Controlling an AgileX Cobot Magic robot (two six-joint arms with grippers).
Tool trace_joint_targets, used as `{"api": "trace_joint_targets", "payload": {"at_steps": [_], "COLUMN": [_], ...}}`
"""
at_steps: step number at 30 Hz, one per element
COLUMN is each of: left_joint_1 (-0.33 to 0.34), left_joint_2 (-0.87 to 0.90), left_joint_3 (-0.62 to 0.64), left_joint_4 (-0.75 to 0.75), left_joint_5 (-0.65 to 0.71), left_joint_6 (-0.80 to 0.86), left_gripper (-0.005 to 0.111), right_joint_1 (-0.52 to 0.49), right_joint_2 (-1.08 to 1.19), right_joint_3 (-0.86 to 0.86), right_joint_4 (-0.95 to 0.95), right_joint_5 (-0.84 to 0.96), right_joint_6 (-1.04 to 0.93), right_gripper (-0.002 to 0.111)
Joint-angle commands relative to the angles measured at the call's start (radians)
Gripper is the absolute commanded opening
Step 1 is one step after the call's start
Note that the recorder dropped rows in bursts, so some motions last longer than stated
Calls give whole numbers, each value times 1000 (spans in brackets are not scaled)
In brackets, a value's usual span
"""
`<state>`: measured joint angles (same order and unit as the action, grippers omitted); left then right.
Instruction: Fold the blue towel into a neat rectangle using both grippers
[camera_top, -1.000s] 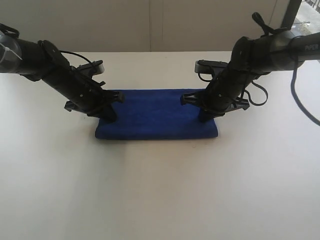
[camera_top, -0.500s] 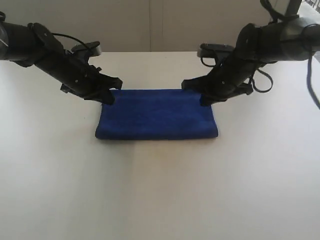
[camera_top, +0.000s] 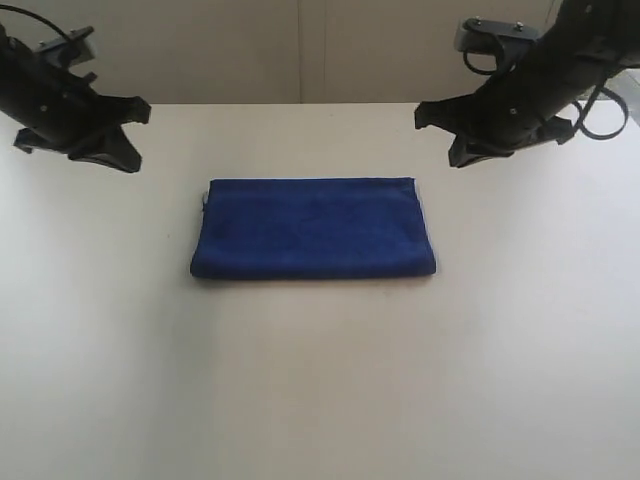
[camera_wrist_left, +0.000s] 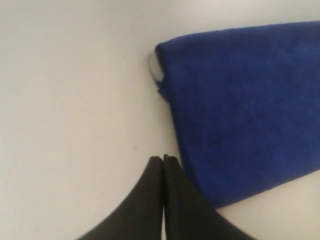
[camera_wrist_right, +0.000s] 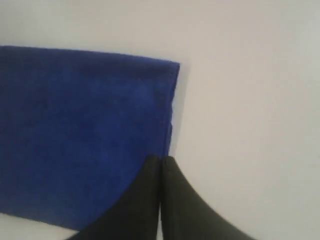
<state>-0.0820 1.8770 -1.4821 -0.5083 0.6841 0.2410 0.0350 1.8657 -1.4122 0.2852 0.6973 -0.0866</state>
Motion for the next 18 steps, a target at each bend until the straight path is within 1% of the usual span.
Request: {"api": "trace_joint_targets", "payload": {"at_steps": [1, 4, 6, 11, 14, 18], "left_joint_1": [37, 39, 39, 39, 39, 39], "left_joint_2": [-81, -182, -259, -491, -639, -810], "left_joint_3": [24, 108, 193, 460, 611, 766], "left_joint_4": [125, 151, 151, 173, 180, 180], "left_joint_5": [98, 78, 27, -136, -202, -282], "left_joint_6": [-86, -86, -81, -81, -81, -81], "left_gripper": [0, 0, 0, 0, 0, 0], "right_joint_1": [-28, -35, -35, -35, -35, -35], "right_joint_2": [-90, -178, -253, -450, -576, -758], "right_joint_3": [79, 171, 257, 442, 551, 697], "right_joint_4": [-20, -43, -54, -58, -58, -72], "right_joint_5": [31, -9, -58, -160, -224, -331], "right_joint_6": [-25, -25, -25, -25, -25, -25], "right_gripper": [0, 0, 0, 0, 0, 0]}}
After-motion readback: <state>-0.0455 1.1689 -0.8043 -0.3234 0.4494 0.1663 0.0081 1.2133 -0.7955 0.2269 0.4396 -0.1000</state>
